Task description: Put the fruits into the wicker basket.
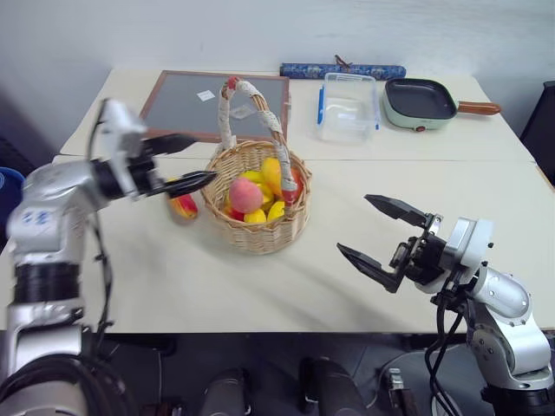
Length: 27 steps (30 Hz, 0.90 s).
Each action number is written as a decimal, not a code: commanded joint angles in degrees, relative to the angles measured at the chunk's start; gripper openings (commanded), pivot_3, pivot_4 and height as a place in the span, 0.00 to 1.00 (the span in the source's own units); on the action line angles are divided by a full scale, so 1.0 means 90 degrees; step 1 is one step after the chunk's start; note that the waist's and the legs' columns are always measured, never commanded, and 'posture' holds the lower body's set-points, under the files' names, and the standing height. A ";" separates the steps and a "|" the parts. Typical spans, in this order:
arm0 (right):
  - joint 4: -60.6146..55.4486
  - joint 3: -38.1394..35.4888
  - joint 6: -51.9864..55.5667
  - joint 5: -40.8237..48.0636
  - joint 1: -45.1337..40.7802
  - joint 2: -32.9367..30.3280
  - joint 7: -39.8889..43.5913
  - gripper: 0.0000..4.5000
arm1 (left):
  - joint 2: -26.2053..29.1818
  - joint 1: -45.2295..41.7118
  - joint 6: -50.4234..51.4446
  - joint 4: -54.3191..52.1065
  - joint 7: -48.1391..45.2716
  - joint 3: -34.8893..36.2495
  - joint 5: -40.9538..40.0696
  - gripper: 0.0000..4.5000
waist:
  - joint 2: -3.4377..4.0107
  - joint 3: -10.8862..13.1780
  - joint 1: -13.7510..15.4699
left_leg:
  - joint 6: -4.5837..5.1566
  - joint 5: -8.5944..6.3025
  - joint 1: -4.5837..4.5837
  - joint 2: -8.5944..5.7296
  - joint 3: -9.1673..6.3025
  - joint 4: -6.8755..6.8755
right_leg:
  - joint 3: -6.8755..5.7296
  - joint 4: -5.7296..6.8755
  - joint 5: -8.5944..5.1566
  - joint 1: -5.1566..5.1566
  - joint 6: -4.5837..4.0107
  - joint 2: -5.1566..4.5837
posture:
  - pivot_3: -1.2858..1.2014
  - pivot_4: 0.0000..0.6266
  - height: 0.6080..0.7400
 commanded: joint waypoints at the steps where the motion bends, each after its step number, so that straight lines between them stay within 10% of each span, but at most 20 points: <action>1: 0.0198 -0.0004 -0.0399 0.0168 -0.0166 0.0036 0.0526 1.00 | 0.0385 0.1426 -0.0274 0.0346 -0.0047 0.1680 -0.0137 1.00 | 0.0002 0.0001 0.0003 | -0.0002 -0.0006 0.0004 0.0006 0.0003 0.0000 | 0.0003 -0.0001 -0.0001 0.0000 -0.0002 -0.0002 | 0.52 0.24 1.00; 9: 0.0603 0.0311 -0.0400 0.0322 -0.0527 0.0209 0.1022 1.00 | 0.0169 0.3543 0.0705 -0.0082 0.1310 0.2838 -0.0179 1.00 | -0.0010 0.0001 0.0248 | 0.0015 -0.0067 0.0017 0.0019 -0.0014 0.0012 | -0.0002 -0.0018 -0.0007 0.0016 -0.0016 -0.0047 | 0.52 0.24 1.00; 17: 0.0104 0.0108 0.0030 0.0620 -0.1126 -0.0190 0.1031 1.00 | 0.0589 0.1215 0.4346 -0.1392 0.2962 0.1529 -0.1265 1.00 | -0.0004 0.0005 0.0337 | -0.0040 -0.0054 0.0018 -0.0027 -0.0036 0.0008 | -0.0005 -0.0002 -0.0007 0.0029 -0.0015 -0.0096 | 0.52 0.24 1.00; 27: 0.0642 -0.0277 0.2436 0.1427 -0.3317 -0.1951 0.0905 1.00 | -0.0708 -0.2427 0.5225 0.1314 0.4319 -0.0844 0.0012 1.00 | -0.0015 0.0013 0.0200 | -0.0001 -0.0031 0.0034 -0.0011 0.0038 -0.0006 | -0.0021 0.0007 0.0001 0.0017 0.0001 -0.0006 | 0.52 0.24 1.00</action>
